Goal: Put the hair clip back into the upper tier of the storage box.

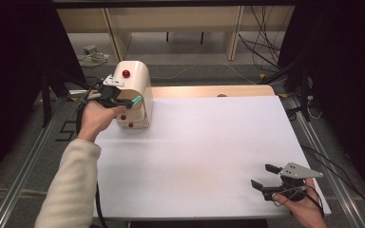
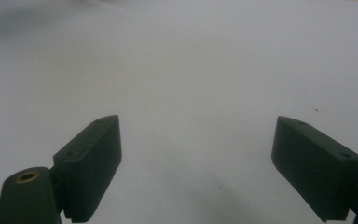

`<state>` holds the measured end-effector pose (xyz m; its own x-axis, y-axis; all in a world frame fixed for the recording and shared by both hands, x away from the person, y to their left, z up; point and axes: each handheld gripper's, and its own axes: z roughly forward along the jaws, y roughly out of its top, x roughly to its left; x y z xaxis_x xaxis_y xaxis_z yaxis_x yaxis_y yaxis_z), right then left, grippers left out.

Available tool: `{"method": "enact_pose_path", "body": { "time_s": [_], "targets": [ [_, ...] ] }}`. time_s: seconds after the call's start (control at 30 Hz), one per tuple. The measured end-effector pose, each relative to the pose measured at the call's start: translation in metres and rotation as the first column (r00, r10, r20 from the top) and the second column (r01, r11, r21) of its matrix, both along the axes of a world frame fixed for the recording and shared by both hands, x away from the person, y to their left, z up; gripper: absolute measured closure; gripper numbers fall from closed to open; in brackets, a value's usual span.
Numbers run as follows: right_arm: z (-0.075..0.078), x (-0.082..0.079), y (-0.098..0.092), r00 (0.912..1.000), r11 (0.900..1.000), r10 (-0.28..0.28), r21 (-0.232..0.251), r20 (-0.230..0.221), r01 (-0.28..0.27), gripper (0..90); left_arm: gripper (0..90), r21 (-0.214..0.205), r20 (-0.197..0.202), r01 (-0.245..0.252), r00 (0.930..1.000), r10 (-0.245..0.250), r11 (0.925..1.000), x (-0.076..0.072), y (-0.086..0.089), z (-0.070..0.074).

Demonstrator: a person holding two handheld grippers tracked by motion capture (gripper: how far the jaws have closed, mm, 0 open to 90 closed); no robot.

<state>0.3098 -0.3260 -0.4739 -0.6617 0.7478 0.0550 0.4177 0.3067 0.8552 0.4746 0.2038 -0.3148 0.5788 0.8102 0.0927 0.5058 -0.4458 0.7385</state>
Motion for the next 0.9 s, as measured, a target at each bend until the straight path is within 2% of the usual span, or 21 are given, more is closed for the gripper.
{"method": "enact_pose_path", "body": {
  "time_s": [0.13, 0.27, 0.6, 0.9],
  "targets": [
    [0.000, 0.000, 0.000, 1.0000, 1.0000, -0.001, 0.000, -0.001, 0.001, 16.8, 83.0, 0.010, -0.004, -0.016, 0.9999, 0.016, 0.9998, 0.001, 0.003, -0.001],
    [0.000, 0.000, 0.000, 1.0000, 1.0000, -0.002, 0.000, 0.000, 0.002, 16.8, 82.9, -0.003, -0.009, -0.037, 0.9993, 0.037, 0.9993, 0.003, 0.007, -0.002],
    [0.000, 0.000, 0.000, 1.0000, 1.0000, -0.002, 0.002, -0.001, 0.002, 16.8, 82.9, -0.001, -0.021, -0.063, 0.9978, 0.063, 0.9980, 0.011, 0.012, -0.006],
    [0.000, 0.000, 0.000, 1.0000, 1.0000, -0.003, 0.002, -0.002, 0.003, 16.8, 82.9, 0.019, -0.023, -0.085, 0.9960, 0.086, 0.9962, 0.016, 0.012, -0.008]
  ]
}}
